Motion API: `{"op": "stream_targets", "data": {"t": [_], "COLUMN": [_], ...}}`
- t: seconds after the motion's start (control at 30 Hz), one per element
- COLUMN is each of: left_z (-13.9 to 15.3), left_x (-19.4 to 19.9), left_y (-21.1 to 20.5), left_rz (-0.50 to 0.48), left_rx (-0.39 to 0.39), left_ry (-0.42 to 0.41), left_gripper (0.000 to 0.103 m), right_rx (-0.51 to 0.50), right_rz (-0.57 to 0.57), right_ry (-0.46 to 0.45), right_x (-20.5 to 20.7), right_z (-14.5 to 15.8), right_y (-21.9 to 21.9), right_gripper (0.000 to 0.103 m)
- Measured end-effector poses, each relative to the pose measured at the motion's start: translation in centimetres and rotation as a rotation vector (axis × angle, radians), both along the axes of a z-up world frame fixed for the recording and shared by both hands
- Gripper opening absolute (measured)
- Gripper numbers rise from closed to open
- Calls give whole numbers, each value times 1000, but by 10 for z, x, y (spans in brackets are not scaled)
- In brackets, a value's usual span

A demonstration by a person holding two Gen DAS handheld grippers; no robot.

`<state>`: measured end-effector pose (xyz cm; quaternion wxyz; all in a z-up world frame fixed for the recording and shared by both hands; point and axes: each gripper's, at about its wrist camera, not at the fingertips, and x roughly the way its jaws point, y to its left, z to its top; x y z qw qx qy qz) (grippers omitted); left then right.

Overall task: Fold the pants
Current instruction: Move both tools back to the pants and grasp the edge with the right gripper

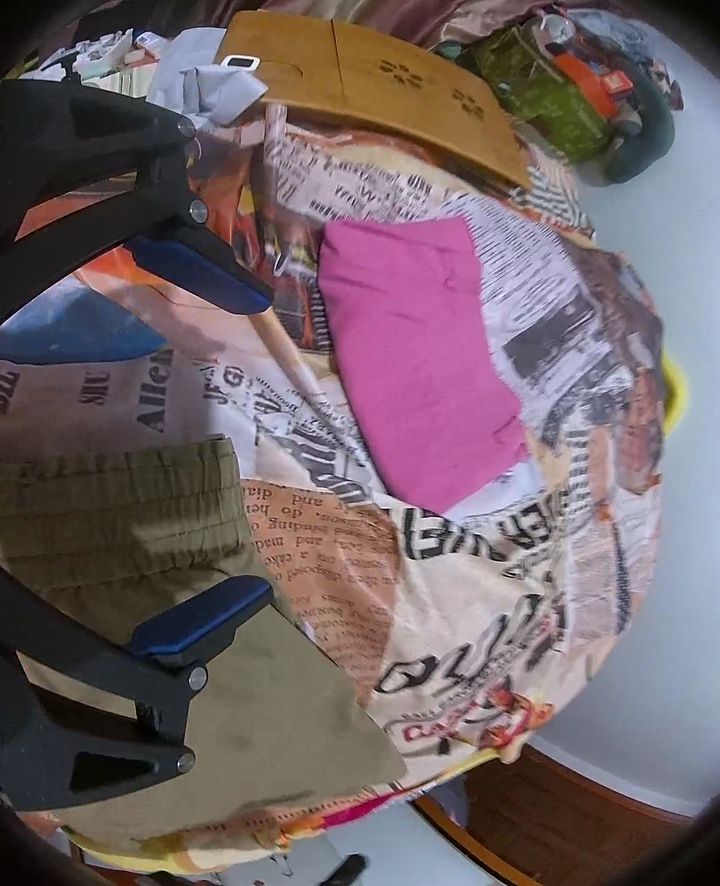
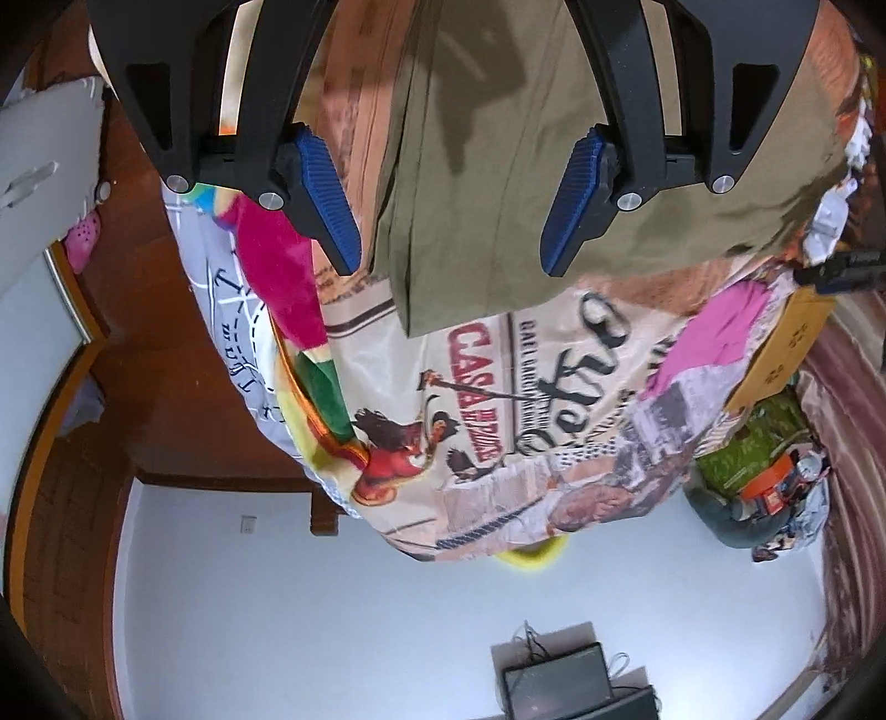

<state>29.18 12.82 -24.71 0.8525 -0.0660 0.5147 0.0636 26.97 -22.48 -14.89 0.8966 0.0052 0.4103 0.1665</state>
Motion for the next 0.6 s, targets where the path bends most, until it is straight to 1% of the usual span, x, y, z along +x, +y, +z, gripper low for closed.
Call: {"op": "stream_targets", "data": {"t": [0.17, 0.27, 0.4, 0.47, 0.5, 0.6], "left_z": [-25, -34, -41, -44, -45, -46], "left_x": [7, 7, 5, 6, 6, 5], "left_y": [-2, -1, 1, 0, 0, 1], "left_rz": [-25, -27, -23, -24, -24, -18], "left_rx": [-4, -25, -55, -62, -63, -71], "left_ry": [56, 65, 65, 69, 69, 64], "left_gripper": [96, 96, 97, 97, 97, 97], "right_rx": [-3, -16, -33, -36, -40, -42], "right_rz": [-14, -5, 26, 44, 51, 46], "right_ry": [66, 94, 127, 148, 157, 154], "right_x": [35, 52, 72, 79, 82, 87], "right_z": [-27, -41, -59, -67, -71, -78], "right_y": [-1, 3, 12, 19, 22, 25], "right_gripper": [63, 63, 57, 52, 52, 48]}}
